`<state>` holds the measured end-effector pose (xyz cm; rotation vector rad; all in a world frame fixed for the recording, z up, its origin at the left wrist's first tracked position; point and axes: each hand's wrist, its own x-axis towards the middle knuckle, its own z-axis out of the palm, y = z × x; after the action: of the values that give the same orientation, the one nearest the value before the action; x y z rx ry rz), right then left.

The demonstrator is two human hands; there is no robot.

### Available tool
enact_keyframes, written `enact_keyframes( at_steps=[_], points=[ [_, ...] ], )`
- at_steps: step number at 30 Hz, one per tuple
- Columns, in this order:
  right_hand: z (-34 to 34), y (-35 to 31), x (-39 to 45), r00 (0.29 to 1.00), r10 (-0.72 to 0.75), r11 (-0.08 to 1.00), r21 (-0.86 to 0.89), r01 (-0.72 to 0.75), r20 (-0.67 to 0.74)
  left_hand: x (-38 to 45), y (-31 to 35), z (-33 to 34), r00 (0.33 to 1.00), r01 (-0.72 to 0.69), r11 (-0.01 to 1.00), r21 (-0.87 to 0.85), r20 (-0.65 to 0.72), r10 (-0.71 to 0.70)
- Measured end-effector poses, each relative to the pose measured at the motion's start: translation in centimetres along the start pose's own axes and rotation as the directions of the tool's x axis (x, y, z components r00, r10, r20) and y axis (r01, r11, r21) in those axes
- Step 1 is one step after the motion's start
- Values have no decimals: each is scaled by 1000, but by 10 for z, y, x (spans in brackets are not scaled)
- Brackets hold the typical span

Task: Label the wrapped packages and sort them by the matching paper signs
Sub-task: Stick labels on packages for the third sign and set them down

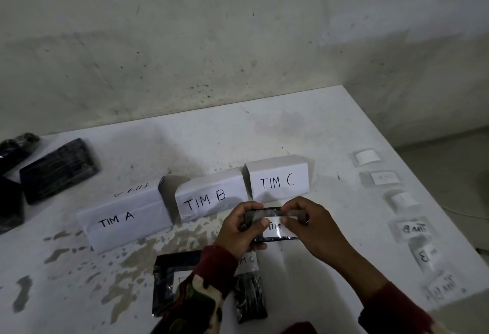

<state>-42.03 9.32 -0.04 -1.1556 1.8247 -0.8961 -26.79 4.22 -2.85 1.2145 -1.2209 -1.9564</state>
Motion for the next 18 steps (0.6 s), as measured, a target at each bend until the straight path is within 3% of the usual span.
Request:
enact_keyframes(
  at_steps=[8,18],
  points=[
    [7,2,-6,997,-12,1000,-13,11,-82,-1,0,1,1000,-20,998,53,1,20],
    [17,7,-15,955,-11,988,146,57,-297,1,-4,0,999,0,999,41,-53,2]
  ],
)
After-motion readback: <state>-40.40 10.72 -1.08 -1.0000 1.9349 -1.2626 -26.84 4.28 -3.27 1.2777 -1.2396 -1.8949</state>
